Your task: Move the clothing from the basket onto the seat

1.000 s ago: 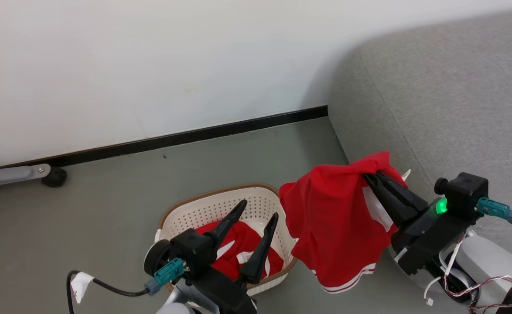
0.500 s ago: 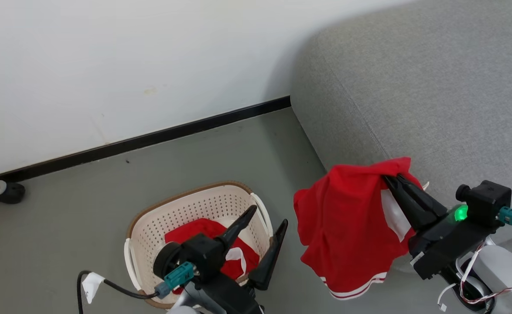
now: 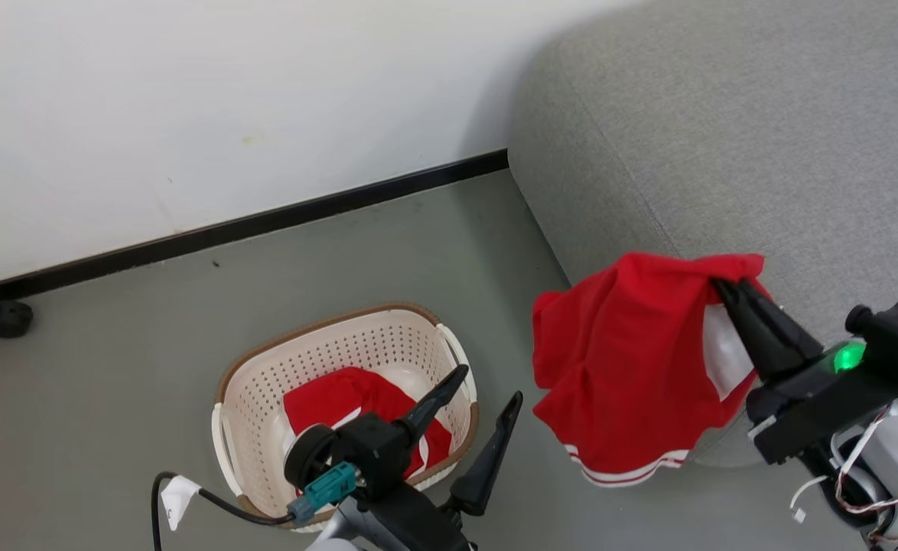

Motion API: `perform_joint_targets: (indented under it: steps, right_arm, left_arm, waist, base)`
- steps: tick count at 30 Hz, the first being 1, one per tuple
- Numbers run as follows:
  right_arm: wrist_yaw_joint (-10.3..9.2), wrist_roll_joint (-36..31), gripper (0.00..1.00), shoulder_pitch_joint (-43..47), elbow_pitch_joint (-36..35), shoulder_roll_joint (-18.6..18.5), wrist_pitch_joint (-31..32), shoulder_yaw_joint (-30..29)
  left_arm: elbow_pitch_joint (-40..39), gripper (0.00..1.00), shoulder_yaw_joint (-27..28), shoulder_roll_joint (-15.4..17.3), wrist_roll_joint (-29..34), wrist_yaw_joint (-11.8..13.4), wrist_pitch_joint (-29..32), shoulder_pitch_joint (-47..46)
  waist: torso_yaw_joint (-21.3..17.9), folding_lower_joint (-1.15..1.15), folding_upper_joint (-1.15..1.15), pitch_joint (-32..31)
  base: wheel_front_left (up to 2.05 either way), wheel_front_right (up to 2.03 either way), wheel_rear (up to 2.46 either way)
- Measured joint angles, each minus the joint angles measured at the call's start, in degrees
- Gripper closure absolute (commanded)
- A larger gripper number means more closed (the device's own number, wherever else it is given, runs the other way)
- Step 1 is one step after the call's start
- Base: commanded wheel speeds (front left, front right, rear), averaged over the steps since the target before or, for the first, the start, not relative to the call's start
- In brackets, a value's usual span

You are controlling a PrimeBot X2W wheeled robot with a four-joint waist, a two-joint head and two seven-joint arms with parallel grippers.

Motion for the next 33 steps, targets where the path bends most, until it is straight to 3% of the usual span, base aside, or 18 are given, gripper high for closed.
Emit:
perform_joint_targets:
  steps: [12, 22, 33]
  right_arm:
    - [0.0, 3.8, 1.0, -8.7, 3.0, 0.3, 0.0, -10.1]
    - [0.0, 7.4, 1.0, -17.9, 9.7, -2.2, 0.0, -24.6]
    - [-0.54, 7.4, 1.0, -29.3, 15.4, -3.6, -0.3, -34.9]
  left_arm:
    - [-2.0, 0.0, -2.0, -0.1, 0.9, -0.2, 1.1, -0.7]
    - [-4.8, 0.0, -3.1, 1.8, 3.0, -0.2, 3.9, -3.2]
    - [-7.1, 0.0, -2.6, 4.4, 4.1, -0.2, 6.2, -6.0]
  waist:
    - [1.3, 0.0, 0.0, 4.5]
    - [3.2, 0.01, 0.0, 11.6]
    - [5.4, 0.01, 0.0, 19.5]
  base:
    - [0.0, 0.0, 0.0]
    - [0.0, 0.0, 0.0]
    - [0.0, 0.0, 0.0]
